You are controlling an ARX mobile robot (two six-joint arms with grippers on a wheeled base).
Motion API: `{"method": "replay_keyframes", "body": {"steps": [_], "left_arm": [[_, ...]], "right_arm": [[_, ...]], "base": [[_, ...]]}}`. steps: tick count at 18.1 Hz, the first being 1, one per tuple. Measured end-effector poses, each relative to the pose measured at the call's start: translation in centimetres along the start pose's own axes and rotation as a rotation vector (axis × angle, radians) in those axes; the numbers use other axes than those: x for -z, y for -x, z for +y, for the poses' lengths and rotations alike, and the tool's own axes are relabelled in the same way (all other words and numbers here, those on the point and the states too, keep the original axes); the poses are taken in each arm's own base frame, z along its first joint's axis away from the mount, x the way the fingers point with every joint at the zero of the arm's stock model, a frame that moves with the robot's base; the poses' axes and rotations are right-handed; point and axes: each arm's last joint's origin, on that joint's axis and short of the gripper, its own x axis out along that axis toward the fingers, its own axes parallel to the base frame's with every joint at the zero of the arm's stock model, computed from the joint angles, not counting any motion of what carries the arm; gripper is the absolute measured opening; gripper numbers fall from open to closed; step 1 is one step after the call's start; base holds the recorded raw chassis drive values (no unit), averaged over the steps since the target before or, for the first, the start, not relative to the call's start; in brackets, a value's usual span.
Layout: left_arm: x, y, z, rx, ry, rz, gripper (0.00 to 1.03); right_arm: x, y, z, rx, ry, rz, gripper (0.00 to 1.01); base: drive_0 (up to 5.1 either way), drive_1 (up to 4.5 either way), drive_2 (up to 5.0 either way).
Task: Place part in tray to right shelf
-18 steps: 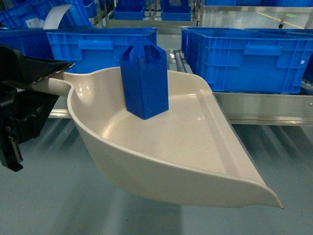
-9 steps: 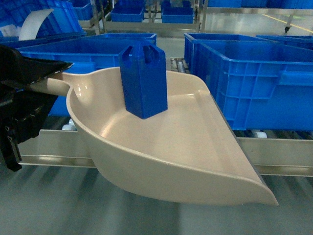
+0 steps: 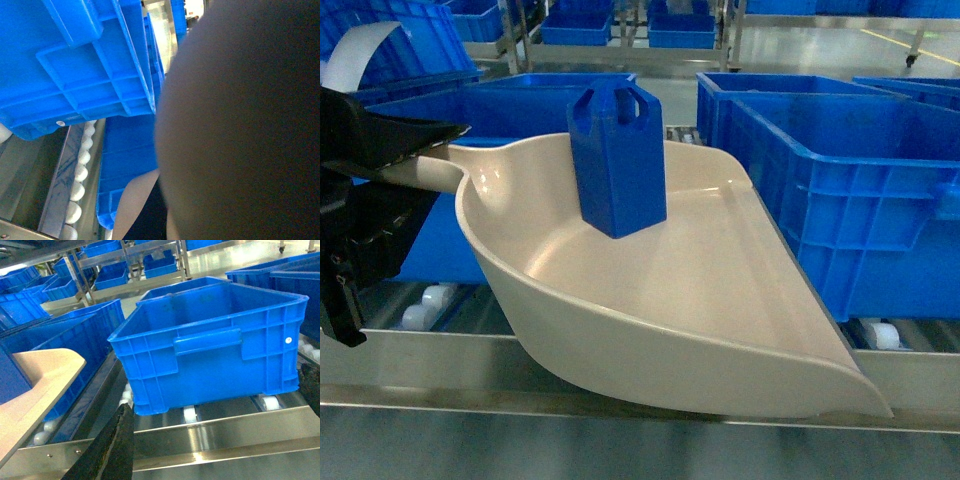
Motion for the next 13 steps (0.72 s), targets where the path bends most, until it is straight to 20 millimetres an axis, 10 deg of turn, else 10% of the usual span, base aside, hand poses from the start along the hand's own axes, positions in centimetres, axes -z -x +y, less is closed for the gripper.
{"method": "replay_keyframes", "body": {"steps": [13], "left_arm": [[0.0,0.0,0.01,-0.002,0.0,0.0,0.15]], "right_arm": [[0.0,0.0,0.0,0.0,0.0,0.0,0.98]], "base": [[0.0,0.0,0.0]]}}
